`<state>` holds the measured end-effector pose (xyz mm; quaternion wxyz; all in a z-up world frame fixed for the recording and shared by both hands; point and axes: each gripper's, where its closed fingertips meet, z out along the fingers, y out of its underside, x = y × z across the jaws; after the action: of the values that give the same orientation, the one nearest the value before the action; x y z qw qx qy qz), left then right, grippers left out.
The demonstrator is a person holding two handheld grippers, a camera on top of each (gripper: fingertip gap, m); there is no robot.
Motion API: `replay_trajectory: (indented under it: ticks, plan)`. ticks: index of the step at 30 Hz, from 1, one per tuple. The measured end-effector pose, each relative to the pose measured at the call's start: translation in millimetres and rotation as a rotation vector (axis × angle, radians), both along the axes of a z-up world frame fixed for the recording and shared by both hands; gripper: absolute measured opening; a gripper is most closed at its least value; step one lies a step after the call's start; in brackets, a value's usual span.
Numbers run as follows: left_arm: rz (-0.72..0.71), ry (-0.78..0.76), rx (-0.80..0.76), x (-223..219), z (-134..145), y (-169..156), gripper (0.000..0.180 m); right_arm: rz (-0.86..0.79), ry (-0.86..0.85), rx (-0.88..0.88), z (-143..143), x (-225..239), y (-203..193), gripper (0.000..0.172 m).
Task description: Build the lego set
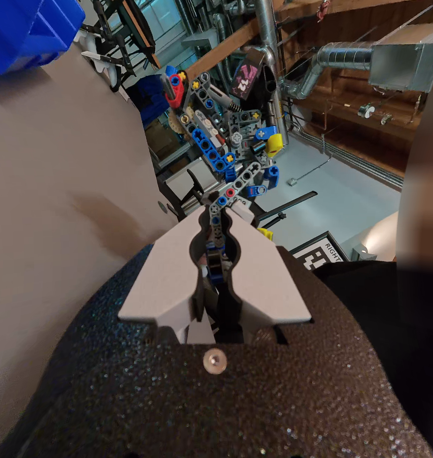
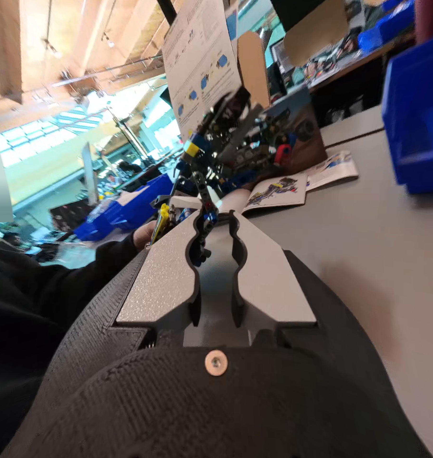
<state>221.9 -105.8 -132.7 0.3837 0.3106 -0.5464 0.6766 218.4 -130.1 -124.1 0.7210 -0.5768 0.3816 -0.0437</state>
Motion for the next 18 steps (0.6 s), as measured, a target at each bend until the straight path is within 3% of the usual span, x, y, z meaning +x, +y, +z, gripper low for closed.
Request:
replay_trajectory:
  ticks: [5, 12, 15, 18]
  plan:
    - [-0.017, -0.017, 0.022, -5.6, 2.6, -2.8, 0.006, -0.026, -0.127, -0.102, 18.0, -4.8, 3.9, 0.009]
    - [-0.053, -0.032, 0.144, -10.9, -10.9, -4.6, 0.006, -0.015, -0.121, -0.253, 1.0, -3.8, 10.0, 0.006]
    - [-0.055, -0.043, 0.161, -10.1, -13.2, -3.3, 0.006, 0.000, -0.094, -0.231, -2.0, -3.6, 10.3, 0.006]
    - [-0.095, 0.022, 0.154, -10.1, -18.6, -0.5, 0.005, 0.049, -0.089, -0.297, -7.7, -8.0, 7.0, 0.006]
